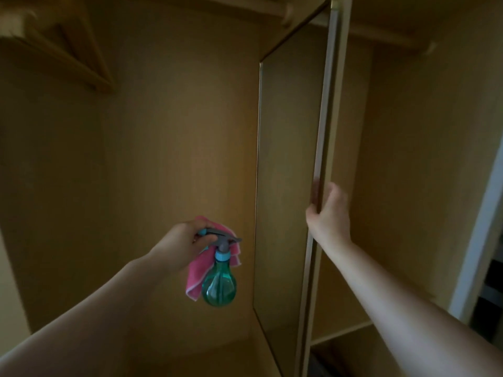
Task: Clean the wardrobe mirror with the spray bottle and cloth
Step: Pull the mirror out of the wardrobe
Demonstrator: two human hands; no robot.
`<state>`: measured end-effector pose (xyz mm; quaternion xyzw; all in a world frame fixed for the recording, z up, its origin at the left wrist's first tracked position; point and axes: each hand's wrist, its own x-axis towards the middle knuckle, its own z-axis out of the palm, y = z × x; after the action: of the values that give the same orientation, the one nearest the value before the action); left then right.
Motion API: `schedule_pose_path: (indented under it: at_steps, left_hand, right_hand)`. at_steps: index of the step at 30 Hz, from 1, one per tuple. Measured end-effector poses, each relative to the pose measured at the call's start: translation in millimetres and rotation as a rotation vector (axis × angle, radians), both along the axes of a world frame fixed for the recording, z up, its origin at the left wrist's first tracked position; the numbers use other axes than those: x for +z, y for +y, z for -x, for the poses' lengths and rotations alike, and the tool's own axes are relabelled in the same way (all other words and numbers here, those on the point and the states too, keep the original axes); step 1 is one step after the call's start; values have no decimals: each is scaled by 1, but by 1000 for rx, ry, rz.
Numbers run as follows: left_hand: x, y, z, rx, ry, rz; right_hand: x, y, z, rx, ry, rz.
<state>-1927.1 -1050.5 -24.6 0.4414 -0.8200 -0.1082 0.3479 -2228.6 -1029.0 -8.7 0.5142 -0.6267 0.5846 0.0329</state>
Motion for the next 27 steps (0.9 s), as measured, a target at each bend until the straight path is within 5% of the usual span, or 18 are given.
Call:
schedule_pose_path:
  at_steps: [16,27]
  left_hand:
    - [10,25,50,100,-10,48]
    - [5,86,68,184,-34,29]
  right_hand:
    - [-8,-17,39,375,100,-409]
    - [-11,34,54,412,151,-392]
